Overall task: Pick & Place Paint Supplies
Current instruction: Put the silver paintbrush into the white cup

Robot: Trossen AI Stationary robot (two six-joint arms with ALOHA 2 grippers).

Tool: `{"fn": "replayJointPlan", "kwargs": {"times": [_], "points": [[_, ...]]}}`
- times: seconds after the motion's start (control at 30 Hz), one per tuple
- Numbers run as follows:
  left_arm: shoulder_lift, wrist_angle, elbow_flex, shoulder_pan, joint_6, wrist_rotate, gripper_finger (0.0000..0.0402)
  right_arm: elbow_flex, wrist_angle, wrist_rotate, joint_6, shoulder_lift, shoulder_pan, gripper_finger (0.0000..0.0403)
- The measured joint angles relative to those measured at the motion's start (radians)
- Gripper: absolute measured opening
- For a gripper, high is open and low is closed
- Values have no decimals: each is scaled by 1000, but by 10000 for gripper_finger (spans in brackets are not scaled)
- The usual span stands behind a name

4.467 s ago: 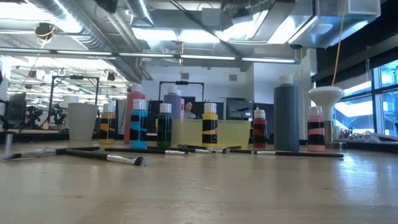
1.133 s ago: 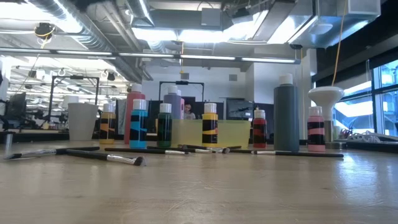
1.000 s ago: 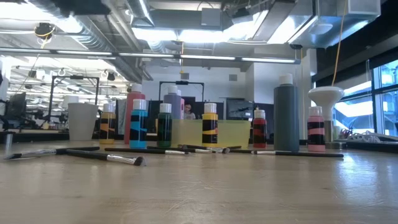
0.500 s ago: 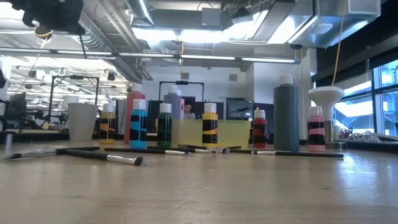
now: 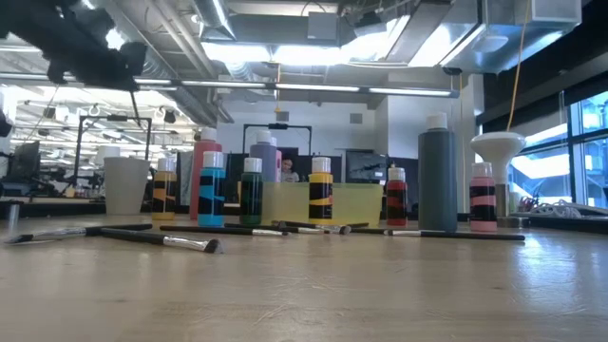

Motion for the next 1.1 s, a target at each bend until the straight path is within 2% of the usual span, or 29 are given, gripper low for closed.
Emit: {"fn": "replayJointPlan", "kwargs": {"times": [0.17, 0.37, 0.57, 0.73, 1.1], "points": [[0, -14, -29, 133, -6, 23, 14, 0, -31, -3, 0, 0, -10, 229], [4, 11, -68, 262, -14, 173, 14, 0, -71, -3, 3, 0, -33, 229], [24, 56, -144, 354, -14, 238, 14, -1, -101, 6, 26, 1, -82, 229], [48, 133, -171, 396, -24, 301, 15, -1, -104, 6, 26, 1, -142, 229], [78, 145, -171, 415, -4, 301, 39, -1, -150, -59, 105, 1, -234, 229]]}}
